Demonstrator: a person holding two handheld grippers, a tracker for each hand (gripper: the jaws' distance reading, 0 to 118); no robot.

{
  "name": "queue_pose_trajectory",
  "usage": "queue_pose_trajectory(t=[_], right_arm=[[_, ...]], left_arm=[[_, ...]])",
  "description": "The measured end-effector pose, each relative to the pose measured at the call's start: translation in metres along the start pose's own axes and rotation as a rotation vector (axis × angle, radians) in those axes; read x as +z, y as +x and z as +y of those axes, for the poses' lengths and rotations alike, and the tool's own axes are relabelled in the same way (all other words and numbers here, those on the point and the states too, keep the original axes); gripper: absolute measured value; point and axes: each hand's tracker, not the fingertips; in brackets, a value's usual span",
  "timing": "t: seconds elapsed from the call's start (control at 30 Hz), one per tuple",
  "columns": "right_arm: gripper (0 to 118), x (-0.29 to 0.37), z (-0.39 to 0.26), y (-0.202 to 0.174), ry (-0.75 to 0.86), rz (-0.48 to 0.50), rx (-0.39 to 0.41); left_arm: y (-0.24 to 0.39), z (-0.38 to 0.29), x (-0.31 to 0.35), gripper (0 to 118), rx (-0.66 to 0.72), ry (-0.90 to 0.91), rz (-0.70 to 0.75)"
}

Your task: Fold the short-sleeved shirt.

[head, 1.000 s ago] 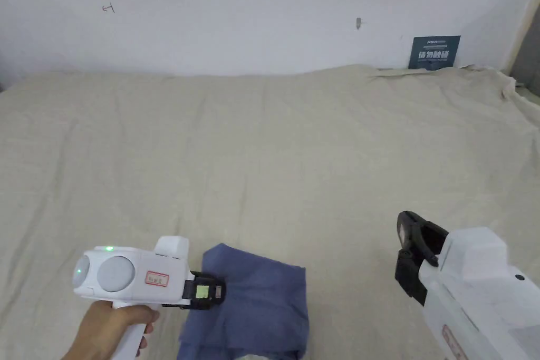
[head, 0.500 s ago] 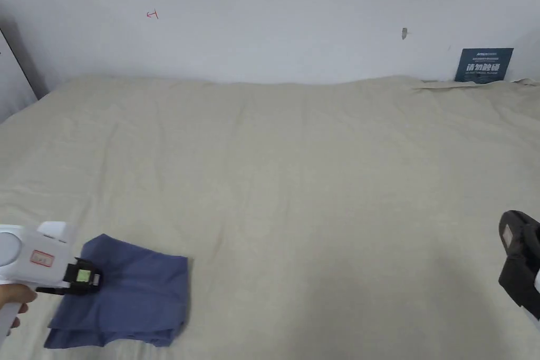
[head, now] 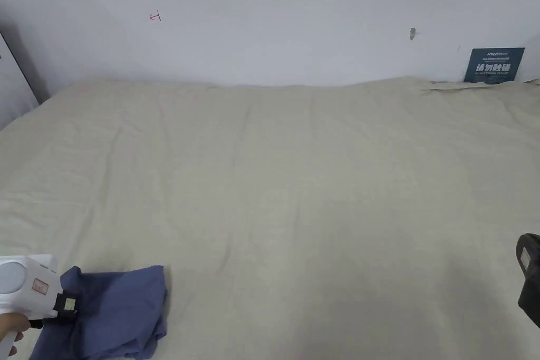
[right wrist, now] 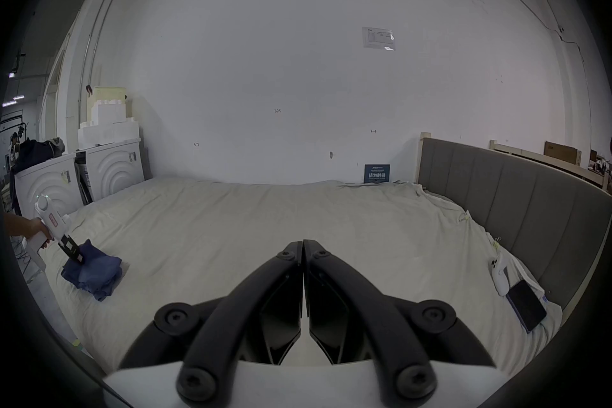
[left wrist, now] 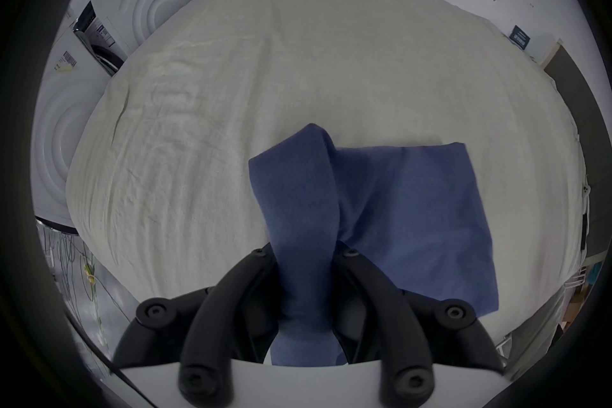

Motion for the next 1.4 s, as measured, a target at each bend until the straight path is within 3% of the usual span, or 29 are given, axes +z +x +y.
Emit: queue_pose_trajectory(t=[0.03,0.13,0.23,0.27,0.5,0.97,1.27,1.4], right_arm=[[0,0.000,0.000,0.001,-0.002,0.000,0.000],[0,0.002,0.002,0.002,0.000,0.002,-0.008],[0,0.004,0.006,0.005,0.005,0.004,-0.011],[0,0.005,0.007,0.005,0.006,0.008,-0.011],[0,0.011,0.013,0.010,0.011,0.018,-0.009],[0,0.032,0.032,0.027,0.057,0.005,-0.016],[0,0.037,0.034,0.044,0.093,0.003,-0.023],[0,0.038,0.033,0.049,0.103,-0.002,-0.028]], left_arm=[[0.001,-0.001,0.000,27,-0.010,0.008,0.019],[0.012,-0.008,0.009,60,-0.042,0.035,0.124],[0.029,-0.021,0.029,107,-0.052,0.060,0.146],[0.032,-0.023,0.036,117,-0.047,0.079,0.150],[0.038,-0.024,0.090,117,-0.004,0.302,0.161],[0.128,-0.058,0.253,118,0.048,1.004,0.067],[0.215,-0.083,0.263,118,-0.028,1.332,-0.008],[0.254,-0.093,0.251,118,-0.053,1.338,-0.025]])
